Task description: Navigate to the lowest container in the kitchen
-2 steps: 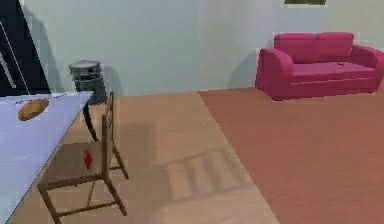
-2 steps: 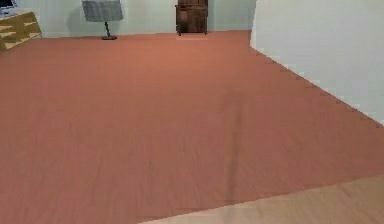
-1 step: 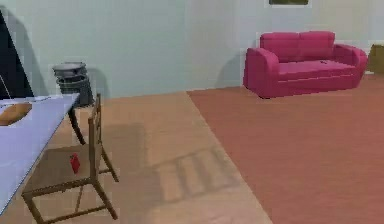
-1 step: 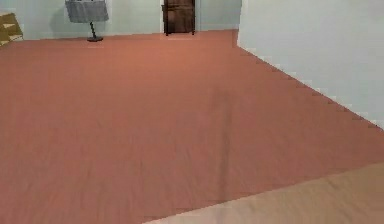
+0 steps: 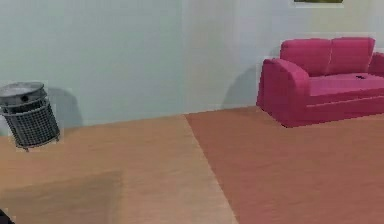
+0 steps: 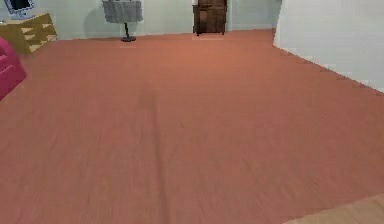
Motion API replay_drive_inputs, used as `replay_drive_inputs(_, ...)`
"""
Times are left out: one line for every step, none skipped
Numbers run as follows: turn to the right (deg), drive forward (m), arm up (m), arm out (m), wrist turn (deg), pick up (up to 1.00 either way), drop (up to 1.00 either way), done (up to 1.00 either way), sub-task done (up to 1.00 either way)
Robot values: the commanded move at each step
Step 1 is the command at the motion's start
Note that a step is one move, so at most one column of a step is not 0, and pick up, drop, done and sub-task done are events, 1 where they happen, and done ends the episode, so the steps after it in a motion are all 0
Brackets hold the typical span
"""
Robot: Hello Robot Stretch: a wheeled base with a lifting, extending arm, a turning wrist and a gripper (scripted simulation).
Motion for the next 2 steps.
replay_drive_inputs(-27.0, 0.0, 0.0, 0.0, 0.0, 0.0, 0.0, 0.0, 0.0)
replay_drive_inputs(0.0, 1.0, 0.0, 0.0, 0.0, 0.0, 0.0, 0.0, 0.0)
